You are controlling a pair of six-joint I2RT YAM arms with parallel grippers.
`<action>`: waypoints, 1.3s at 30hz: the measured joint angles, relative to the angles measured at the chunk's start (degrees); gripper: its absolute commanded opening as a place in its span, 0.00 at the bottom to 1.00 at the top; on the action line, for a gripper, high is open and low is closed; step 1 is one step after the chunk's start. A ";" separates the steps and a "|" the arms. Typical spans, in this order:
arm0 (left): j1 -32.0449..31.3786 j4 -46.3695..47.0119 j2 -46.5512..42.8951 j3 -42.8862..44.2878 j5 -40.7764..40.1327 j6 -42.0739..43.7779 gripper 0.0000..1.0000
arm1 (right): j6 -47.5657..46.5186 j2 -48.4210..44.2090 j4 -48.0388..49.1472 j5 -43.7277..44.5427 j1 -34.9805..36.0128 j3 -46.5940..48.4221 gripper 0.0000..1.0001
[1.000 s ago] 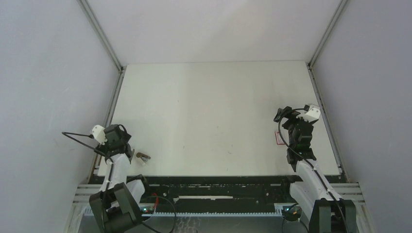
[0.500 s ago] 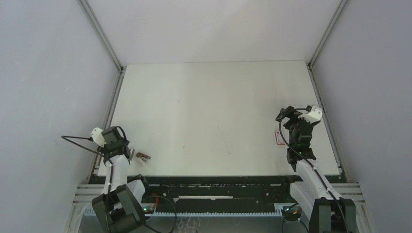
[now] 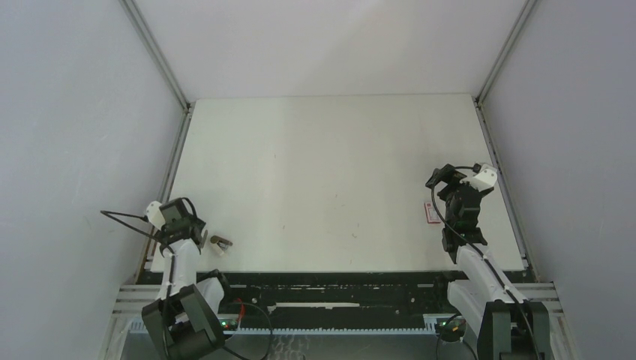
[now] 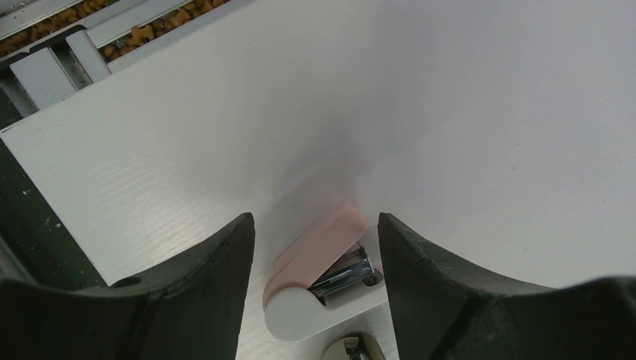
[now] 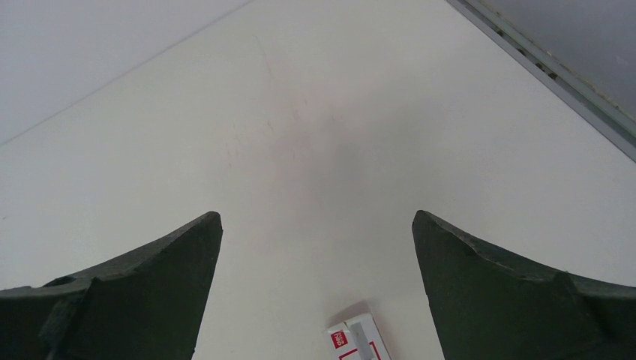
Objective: Load the staples into the stapler
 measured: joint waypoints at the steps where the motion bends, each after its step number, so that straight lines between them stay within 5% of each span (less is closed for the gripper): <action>1: 0.00 -0.26 -0.46 0.00 0.00 -0.33 0.66 | 0.13 0.31 0.00 0.00 0.00 0.00 0.97; 16: 0.00 -2.25 -0.13 0.00 1.29 -2.01 0.56 | 1.49 1.33 -1.49 1.88 0.00 0.00 0.96; 31: -0.11 -1.03 1.97 0.26 4.22 -2.95 0.10 | 2.10 1.31 -2.08 3.82 -0.04 0.00 0.96; 39: -5.22 -1.84 1.49 0.83 3.30 -2.60 0.05 | 2.32 0.96 -2.78 3.80 -0.04 0.00 0.96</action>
